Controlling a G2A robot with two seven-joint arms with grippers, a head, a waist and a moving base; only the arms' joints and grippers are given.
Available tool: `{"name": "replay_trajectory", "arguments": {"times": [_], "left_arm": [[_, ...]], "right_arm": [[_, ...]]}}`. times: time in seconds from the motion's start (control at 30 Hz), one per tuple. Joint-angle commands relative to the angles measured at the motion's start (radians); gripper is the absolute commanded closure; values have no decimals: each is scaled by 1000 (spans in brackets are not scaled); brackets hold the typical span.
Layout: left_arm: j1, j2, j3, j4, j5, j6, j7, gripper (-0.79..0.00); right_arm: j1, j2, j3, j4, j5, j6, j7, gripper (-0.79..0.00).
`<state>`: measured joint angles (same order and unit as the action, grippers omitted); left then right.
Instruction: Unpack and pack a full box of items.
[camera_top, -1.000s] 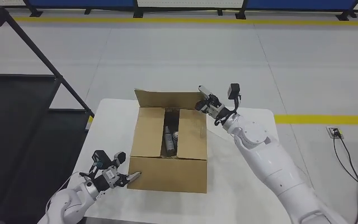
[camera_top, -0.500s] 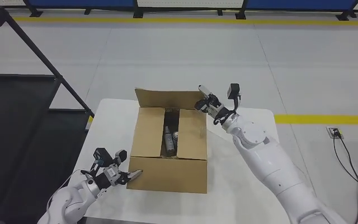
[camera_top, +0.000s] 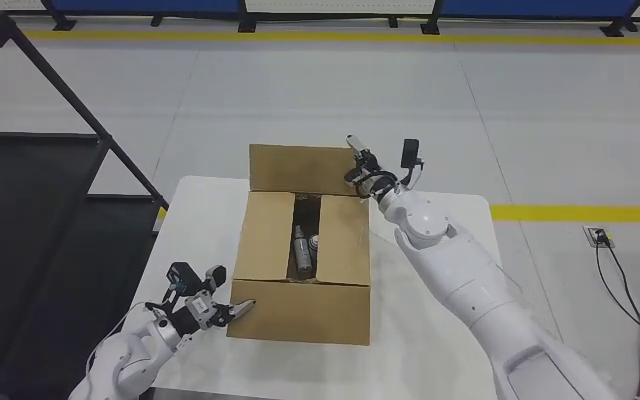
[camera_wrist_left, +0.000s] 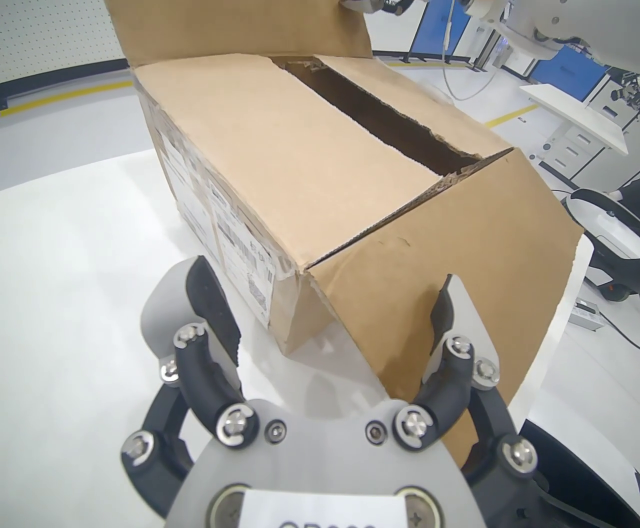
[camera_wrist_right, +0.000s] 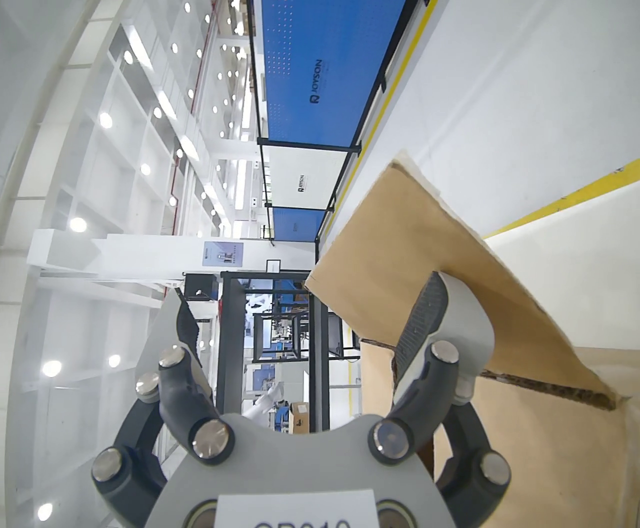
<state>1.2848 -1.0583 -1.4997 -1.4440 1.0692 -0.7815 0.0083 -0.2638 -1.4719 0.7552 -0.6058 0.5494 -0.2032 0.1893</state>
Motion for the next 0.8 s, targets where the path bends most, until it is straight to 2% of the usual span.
{"name": "replay_trajectory", "arguments": {"times": [0.0,0.17,0.33,0.53,0.77], "left_arm": [[4,0,-2,-1,-2,5,10,-785],[7,2,-4,-2,1,10,18,-785],[9,3,-3,-2,6,7,26,-785],[9,5,-1,0,16,1,34,-785],[15,8,-3,4,21,-6,45,-785]], "right_arm": [[24,-30,-25,60,-9,10,-32,-785],[62,-94,-71,168,-41,22,-86,-785],[82,-138,-71,246,-37,-34,-128,-785],[103,-177,-78,311,-61,-6,-127,-785],[124,-203,-71,362,-77,47,-57,-785]]}}
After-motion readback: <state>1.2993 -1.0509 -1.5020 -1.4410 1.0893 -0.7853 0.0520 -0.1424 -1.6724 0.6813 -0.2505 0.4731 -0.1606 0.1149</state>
